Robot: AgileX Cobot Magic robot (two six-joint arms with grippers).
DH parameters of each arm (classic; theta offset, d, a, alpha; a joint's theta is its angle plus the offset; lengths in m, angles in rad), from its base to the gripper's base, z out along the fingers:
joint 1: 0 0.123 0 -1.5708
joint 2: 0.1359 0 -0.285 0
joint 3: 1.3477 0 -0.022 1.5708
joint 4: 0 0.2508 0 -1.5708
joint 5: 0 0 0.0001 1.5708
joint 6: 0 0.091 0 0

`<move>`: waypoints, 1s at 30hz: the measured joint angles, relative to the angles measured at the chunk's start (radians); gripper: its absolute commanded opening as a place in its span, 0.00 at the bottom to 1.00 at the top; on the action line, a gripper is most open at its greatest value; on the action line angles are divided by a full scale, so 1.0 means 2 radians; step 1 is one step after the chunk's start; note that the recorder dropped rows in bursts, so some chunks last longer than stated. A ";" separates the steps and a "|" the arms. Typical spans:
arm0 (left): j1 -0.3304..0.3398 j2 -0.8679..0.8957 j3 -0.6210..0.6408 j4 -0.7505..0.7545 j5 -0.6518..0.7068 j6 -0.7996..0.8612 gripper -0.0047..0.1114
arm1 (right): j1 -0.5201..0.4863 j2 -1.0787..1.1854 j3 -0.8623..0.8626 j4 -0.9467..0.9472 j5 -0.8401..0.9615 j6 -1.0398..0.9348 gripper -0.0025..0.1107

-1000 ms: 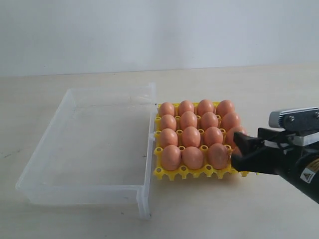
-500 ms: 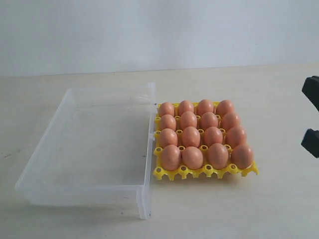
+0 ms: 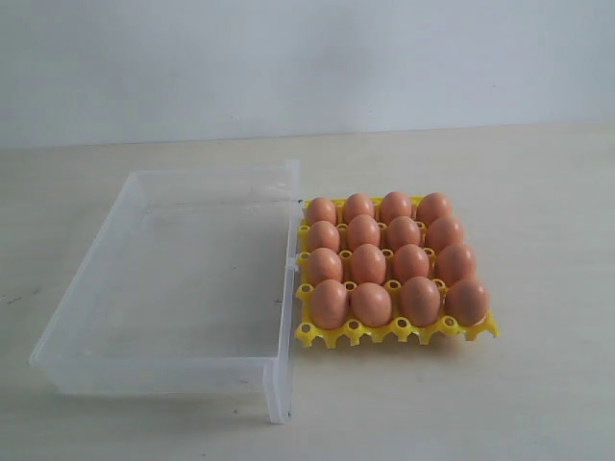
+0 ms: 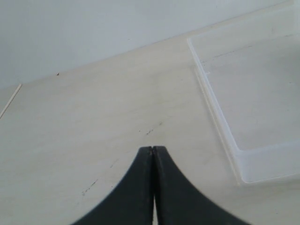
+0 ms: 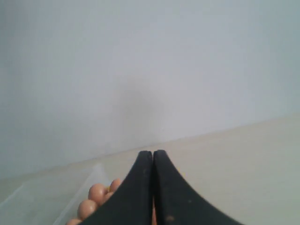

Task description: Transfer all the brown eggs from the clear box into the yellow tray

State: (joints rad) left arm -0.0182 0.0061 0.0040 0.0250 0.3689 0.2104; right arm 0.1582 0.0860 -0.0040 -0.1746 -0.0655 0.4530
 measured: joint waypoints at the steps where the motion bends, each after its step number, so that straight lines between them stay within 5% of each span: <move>1: 0.000 0.000 0.000 0.000 0.000 0.000 0.04 | -0.009 -0.008 0.000 0.000 0.001 0.000 0.02; 6: 0.000 0.000 0.000 0.000 0.000 0.000 0.04 | -0.058 -0.040 0.000 0.000 0.007 0.000 0.02; 22: 0.000 0.000 0.000 0.000 0.000 0.000 0.04 | -0.059 -0.040 0.000 0.059 0.008 -0.001 0.02; 30: 0.000 0.000 0.000 0.000 0.000 0.000 0.04 | -0.059 -0.040 0.000 -0.025 0.009 -0.121 0.02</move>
State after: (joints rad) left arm -0.0182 0.0061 0.0040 0.0250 0.3689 0.2104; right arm 0.0408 0.0061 -0.0040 -0.2243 -0.0465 0.2118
